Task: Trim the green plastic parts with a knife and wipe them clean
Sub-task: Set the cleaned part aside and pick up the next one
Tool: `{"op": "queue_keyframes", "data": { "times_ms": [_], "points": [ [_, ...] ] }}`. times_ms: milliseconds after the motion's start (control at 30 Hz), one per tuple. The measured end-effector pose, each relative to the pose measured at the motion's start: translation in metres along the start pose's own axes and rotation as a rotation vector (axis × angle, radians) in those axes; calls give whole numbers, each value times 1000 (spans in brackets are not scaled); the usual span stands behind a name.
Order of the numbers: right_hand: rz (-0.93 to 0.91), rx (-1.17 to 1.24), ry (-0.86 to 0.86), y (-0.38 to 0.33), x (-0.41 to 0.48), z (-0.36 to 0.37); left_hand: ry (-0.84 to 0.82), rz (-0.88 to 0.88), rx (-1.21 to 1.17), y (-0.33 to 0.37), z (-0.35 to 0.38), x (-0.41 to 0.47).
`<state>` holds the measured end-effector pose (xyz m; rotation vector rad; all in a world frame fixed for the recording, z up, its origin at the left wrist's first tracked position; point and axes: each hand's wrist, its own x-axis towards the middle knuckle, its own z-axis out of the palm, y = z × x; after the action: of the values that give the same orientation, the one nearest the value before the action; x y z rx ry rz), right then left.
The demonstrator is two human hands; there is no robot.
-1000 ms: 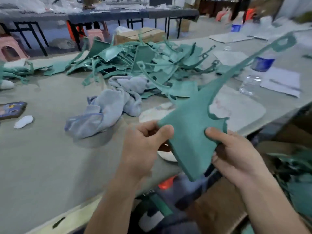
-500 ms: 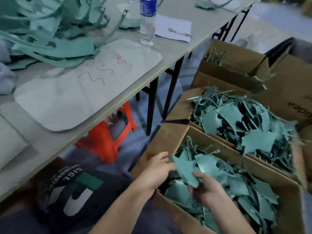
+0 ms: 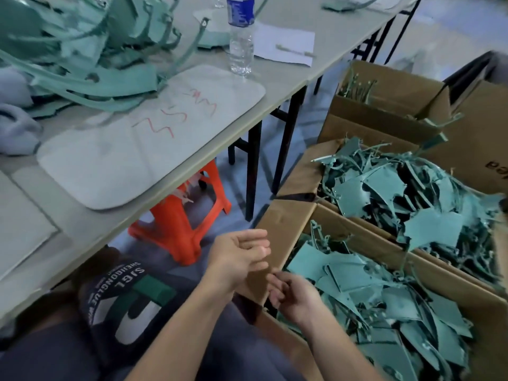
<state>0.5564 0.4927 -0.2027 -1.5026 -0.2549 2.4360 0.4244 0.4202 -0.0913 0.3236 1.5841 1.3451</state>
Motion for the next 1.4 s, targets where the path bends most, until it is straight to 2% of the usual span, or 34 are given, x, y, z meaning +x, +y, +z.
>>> {"op": "queue_keyframes", "data": {
  "times_ms": [67, 233, 333, 400, 533, 733, 800, 900, 967, 1033, 1100, 1200, 1300, 1400],
  "points": [
    [-65, -60, -153, -3, -22, 37, 56, 63, -61, 19, -7, -6],
    [-250, -247, -704, -32, -83, 140, 123, 308, -156, 77, -39, -23],
    [-286, -394, -831, -38, -105, 202, 244, 423, -192, 118, -85, -35],
    [-263, -486, -929, -33, -111, 240, 261, 445, -251, 142, -124, -50],
    [-244, -739, -1059, 3, -113, 326, 442, 609, -168, 167, -213, -82],
    [-391, -913, -973, 68, -93, 443, 795, 666, -418, 168, -339, -96],
    [-509, -1015, -939, 88, -87, 480, 946, 676, -509, 165, -380, -91],
    [-928, -1228, -767, 106, -69, 533, 1221, 674, -599, 156, -438, -81],
    [-1208, -1345, -655, 107, -62, 565, 1434, 617, -463, 143, -468, -73],
    [-1330, -1448, -609, 109, -55, 596, 1595, 502, -227, 134, -482, -70],
    [-1354, -1568, -588, 118, -45, 626, 1630, 482, -139, 131, -484, -66],
    [-1255, -1676, -559, 144, -28, 672, 1603, 503, -108, 129, -485, -61],
    [-1110, -1684, -460, 165, -7, 699, 1592, 481, -146, 126, -490, -62],
    [-1018, -1599, -480, 178, 6, 710, 1568, 475, -224, 123, -497, -62]
  ]
}}
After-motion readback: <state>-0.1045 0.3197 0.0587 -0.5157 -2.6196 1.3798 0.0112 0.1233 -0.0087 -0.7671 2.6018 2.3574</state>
